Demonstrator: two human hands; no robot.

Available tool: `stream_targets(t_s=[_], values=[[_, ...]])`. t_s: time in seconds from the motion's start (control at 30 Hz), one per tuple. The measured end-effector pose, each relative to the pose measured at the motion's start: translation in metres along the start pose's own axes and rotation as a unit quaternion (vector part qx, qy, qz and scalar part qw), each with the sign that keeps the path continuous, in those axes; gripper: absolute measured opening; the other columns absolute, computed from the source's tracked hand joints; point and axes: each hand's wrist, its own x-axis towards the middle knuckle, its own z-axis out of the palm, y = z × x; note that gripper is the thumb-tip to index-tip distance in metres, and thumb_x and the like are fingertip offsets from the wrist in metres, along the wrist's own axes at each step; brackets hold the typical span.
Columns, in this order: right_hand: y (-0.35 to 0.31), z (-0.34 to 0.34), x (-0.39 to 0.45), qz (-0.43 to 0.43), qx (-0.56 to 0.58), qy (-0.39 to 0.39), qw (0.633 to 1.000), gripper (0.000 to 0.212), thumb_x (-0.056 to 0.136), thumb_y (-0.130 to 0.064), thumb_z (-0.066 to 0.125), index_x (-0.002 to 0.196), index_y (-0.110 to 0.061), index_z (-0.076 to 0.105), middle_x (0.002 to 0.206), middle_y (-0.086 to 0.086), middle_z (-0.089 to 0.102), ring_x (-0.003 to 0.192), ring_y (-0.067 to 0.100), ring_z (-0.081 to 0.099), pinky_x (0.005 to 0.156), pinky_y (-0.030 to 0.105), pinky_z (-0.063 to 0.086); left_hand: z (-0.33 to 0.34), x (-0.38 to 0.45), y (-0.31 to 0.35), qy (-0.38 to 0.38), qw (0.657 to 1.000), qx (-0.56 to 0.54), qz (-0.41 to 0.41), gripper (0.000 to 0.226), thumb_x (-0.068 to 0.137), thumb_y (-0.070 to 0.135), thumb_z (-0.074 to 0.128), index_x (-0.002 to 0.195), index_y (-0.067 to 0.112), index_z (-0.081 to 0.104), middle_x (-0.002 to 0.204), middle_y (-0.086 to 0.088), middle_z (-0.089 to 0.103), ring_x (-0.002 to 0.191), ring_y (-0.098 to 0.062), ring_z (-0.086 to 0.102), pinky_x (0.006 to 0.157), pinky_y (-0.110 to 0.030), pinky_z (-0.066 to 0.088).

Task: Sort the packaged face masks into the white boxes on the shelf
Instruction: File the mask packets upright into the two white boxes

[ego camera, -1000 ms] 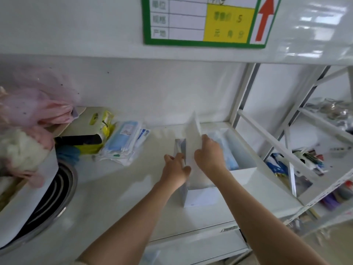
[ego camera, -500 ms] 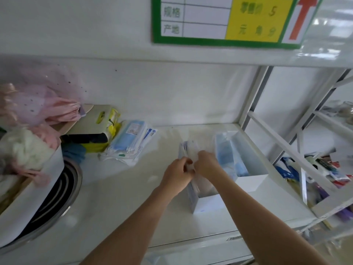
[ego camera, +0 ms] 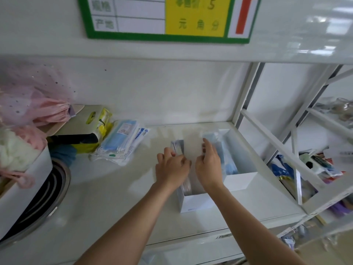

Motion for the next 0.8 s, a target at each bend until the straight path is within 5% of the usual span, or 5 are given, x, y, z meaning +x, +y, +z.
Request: stream_targets(t_s=[0.33,0.53,0.63,0.73,0.8], values=[[0.014,0.001,0.012,0.069,0.074,-0.084,0.991,0.015,0.086,-0.008,0.047,0.087,-0.013,0.061,0.067,-0.004,0.057,0.06,0.01,0.052,0.044,0.006,0.037,0.003,-0.006,0.002,-0.047,0.998,0.026,-0.025,0.06,0.058,0.073,0.037,0.1,0.04,0.064,0.124,0.01,0.027,0.117,-0.022,0.025,0.095,-0.034,0.03],[0.011,-0.005,0.012,0.011,0.022,-0.061,0.998,0.076,0.077,0.007,0.044,0.143,-0.024,0.022,0.101,-0.005,0.048,0.079,0.014,0.051,0.069,0.021,0.042,0.008,-0.003,-0.013,0.052,0.998,-0.024,-0.019,0.032,0.088,0.028,0.046,0.081,0.008,0.07,0.141,0.009,0.042,0.121,-0.023,0.029,0.092,-0.033,0.035],[0.014,-0.004,0.013,0.049,0.05,-0.069,0.995,0.062,0.08,0.0,0.047,0.136,-0.02,0.029,0.076,0.001,0.056,0.061,0.01,0.052,0.051,0.019,0.038,0.006,-0.004,-0.011,0.061,0.997,-0.047,-0.025,0.036,0.09,0.027,0.042,0.08,0.008,0.07,0.142,0.005,0.044,0.124,-0.024,0.028,0.099,-0.034,0.034],[0.01,0.001,0.015,0.094,0.032,-0.145,0.984,0.022,0.092,-0.026,0.043,0.107,-0.013,0.051,0.074,-0.004,0.054,0.073,0.018,0.058,0.063,0.032,0.045,0.005,-0.013,-0.002,0.008,0.996,-0.09,-0.008,0.034,0.085,0.039,0.031,0.068,0.032,0.059,0.148,0.008,0.033,0.13,-0.015,0.02,0.109,-0.039,0.027],[0.004,0.004,0.015,0.103,0.02,-0.198,0.975,0.036,0.092,-0.046,0.039,0.103,-0.014,0.052,0.086,-0.002,0.057,0.086,0.023,0.058,0.072,0.033,0.043,0.004,-0.018,-0.002,-0.023,0.994,-0.103,-0.004,0.029,0.081,0.042,0.028,0.072,0.047,0.056,0.151,0.011,0.026,0.131,-0.01,0.016,0.112,-0.042,0.024]])
